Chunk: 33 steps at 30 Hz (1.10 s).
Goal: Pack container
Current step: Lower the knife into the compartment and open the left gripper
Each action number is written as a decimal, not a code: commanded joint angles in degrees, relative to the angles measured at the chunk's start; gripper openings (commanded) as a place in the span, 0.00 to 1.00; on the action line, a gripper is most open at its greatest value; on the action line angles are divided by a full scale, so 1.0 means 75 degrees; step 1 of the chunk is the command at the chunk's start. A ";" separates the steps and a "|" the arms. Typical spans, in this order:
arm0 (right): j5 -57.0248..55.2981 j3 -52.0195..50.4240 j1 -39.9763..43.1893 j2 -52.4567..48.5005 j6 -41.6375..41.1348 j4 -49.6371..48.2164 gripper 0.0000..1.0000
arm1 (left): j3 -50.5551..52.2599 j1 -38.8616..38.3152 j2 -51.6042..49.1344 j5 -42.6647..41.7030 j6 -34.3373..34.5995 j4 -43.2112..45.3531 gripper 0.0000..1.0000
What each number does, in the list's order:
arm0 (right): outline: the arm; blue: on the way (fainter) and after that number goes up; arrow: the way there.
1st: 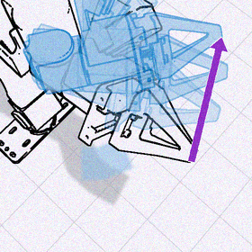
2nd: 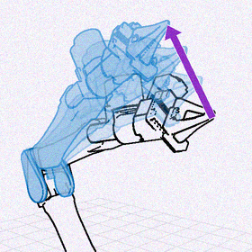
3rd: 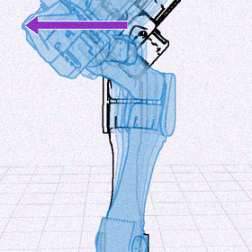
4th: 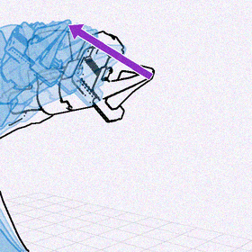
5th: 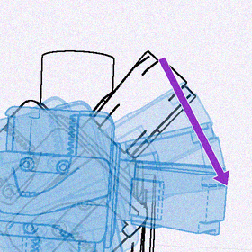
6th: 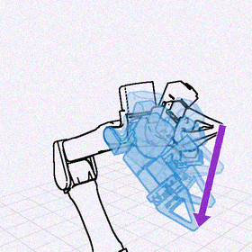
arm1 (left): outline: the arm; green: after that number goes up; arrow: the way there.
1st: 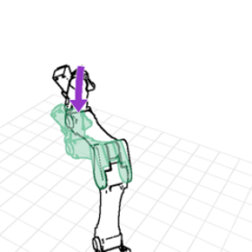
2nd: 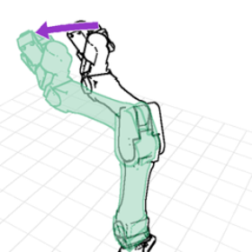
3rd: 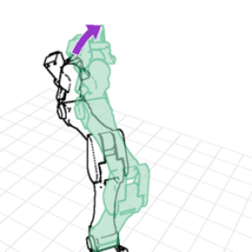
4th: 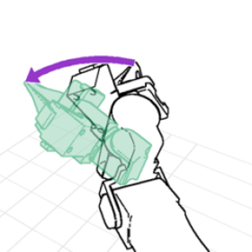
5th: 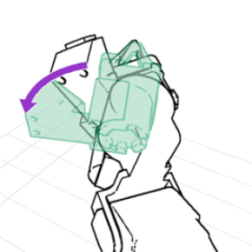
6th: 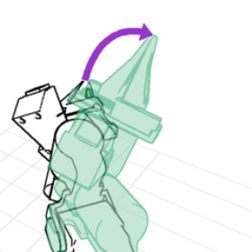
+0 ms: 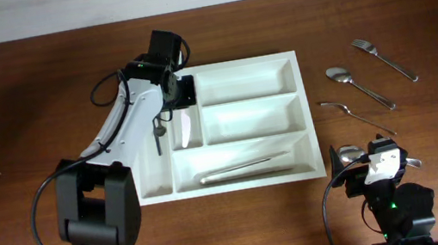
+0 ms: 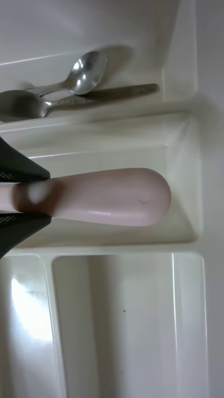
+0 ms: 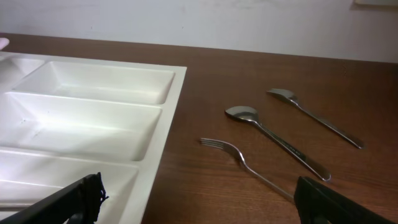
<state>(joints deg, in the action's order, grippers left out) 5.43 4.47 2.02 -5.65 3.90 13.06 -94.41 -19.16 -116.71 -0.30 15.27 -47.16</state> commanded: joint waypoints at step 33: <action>0.0064 -0.0070 -0.0067 0.0085 0.0012 -0.0006 0.99 | -0.0128 0.0026 -0.0717 0.0414 0.0102 0.0055 0.17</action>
<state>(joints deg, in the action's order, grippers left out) 5.43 4.47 2.02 -5.65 3.90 13.06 -94.41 -19.16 -121.80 2.17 15.51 -46.87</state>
